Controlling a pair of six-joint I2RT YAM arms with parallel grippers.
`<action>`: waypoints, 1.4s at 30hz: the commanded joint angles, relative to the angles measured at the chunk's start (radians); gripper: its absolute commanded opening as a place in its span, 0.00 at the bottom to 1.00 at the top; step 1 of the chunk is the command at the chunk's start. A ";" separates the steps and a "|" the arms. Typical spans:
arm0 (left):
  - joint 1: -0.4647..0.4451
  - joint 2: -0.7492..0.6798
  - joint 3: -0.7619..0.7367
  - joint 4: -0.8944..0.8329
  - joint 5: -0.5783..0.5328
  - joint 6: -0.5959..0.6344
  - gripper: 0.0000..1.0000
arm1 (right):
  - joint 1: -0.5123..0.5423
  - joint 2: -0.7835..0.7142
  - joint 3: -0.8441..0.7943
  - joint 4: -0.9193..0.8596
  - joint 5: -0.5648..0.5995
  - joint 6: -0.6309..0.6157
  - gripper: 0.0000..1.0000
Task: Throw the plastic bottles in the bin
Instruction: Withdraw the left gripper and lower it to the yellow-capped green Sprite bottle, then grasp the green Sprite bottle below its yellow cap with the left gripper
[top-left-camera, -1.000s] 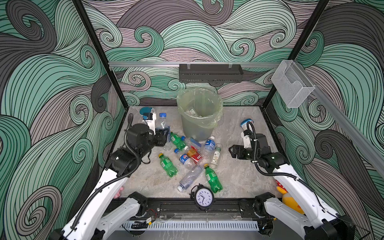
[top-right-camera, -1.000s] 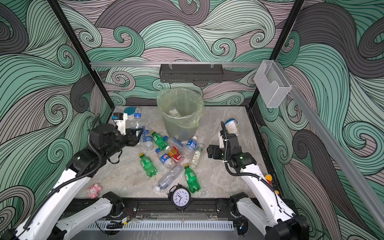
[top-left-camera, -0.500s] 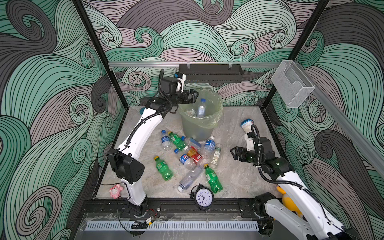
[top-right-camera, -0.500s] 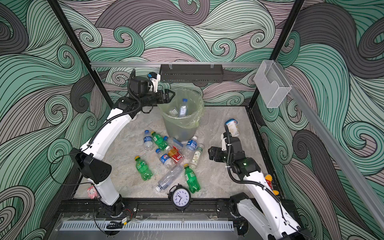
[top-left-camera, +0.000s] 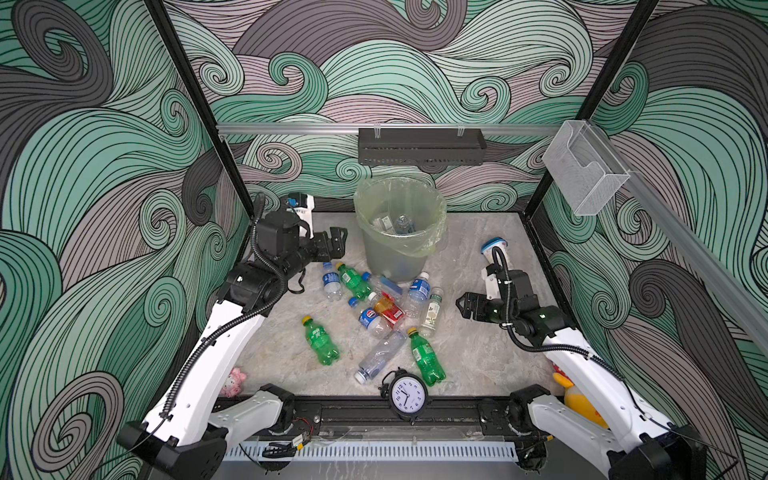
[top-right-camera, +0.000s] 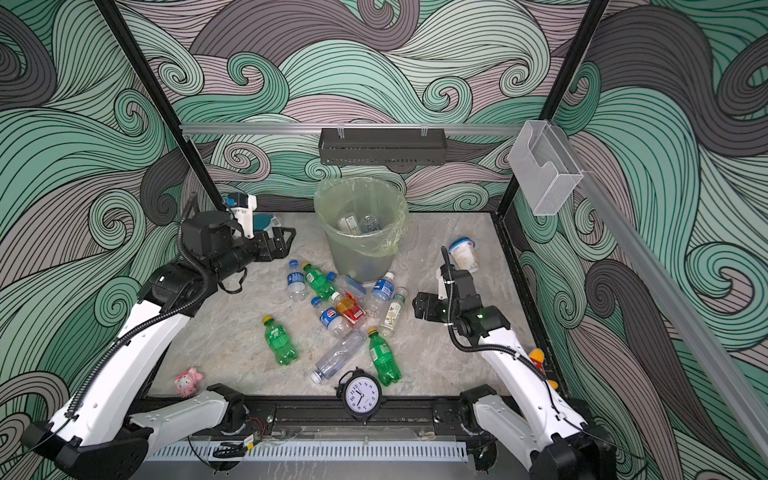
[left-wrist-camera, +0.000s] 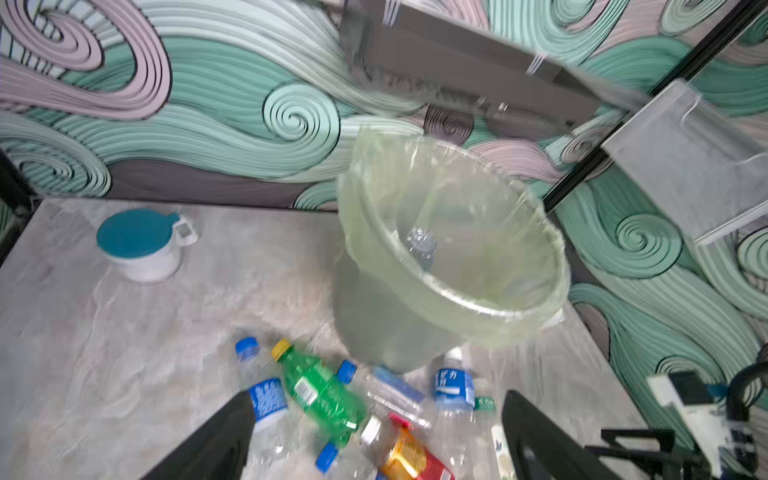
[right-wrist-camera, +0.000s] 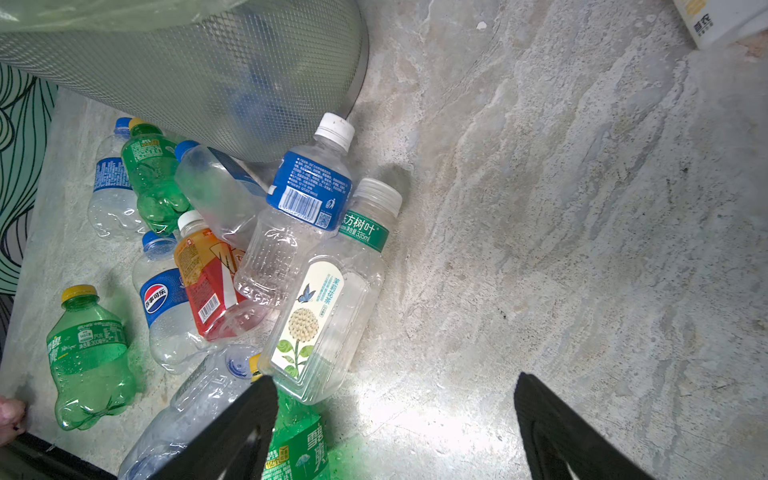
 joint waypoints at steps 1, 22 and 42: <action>0.010 -0.025 -0.063 -0.116 -0.078 -0.001 0.95 | 0.004 0.004 0.013 0.026 -0.011 0.012 0.90; 0.014 -0.080 -0.306 -0.393 -0.209 -0.288 0.91 | 0.005 0.027 0.013 0.034 -0.001 0.001 0.92; -0.008 0.037 -0.632 -0.220 0.019 -0.577 0.84 | 0.006 0.050 -0.007 0.056 0.001 -0.003 0.94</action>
